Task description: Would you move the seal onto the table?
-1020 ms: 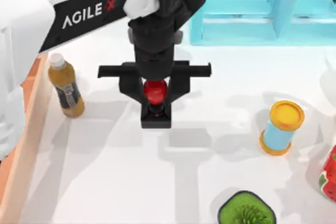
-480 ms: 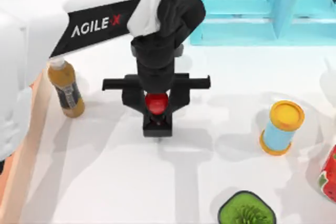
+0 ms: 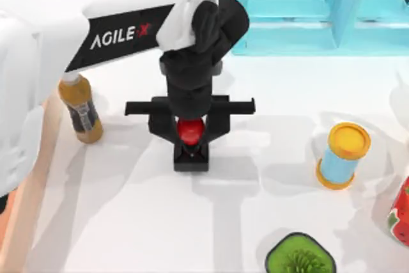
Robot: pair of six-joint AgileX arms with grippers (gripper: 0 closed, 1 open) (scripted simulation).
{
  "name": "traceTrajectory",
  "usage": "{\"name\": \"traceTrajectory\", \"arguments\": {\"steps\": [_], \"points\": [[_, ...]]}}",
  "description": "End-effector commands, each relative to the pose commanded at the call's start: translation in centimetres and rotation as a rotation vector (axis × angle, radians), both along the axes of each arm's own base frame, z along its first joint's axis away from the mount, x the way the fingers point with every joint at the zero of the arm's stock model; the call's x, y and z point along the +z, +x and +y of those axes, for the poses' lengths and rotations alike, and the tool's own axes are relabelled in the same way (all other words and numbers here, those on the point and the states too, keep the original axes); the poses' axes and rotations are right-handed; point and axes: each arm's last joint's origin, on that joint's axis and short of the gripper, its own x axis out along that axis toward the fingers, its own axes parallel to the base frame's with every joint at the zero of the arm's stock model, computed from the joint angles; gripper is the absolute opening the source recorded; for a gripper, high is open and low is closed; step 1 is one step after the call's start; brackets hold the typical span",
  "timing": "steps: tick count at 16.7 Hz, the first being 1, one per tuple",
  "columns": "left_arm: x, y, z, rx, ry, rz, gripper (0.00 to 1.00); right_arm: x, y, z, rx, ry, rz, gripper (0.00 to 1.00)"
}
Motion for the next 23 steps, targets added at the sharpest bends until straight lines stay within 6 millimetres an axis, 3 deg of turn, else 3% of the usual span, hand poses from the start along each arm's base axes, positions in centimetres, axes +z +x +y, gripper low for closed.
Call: {"name": "traceTrajectory", "arguments": {"steps": [10, 20, 23], "points": [[0.0, 0.0, 0.0, 0.0, 0.0, 0.0, 0.98, 0.0, 0.0, 0.0, 0.0, 0.0, 0.0, 1.0], [0.0, 0.0, 0.0, 0.001, 0.0, 0.0, 1.0, 0.0, 0.0, 0.0, 0.0, 0.0, 0.0, 1.0], [1.2, 0.4, -0.3, 0.005, 0.009, 0.01, 1.0, 0.0, 0.0, 0.0, 0.0, 0.0, 0.0, 1.0]]}}
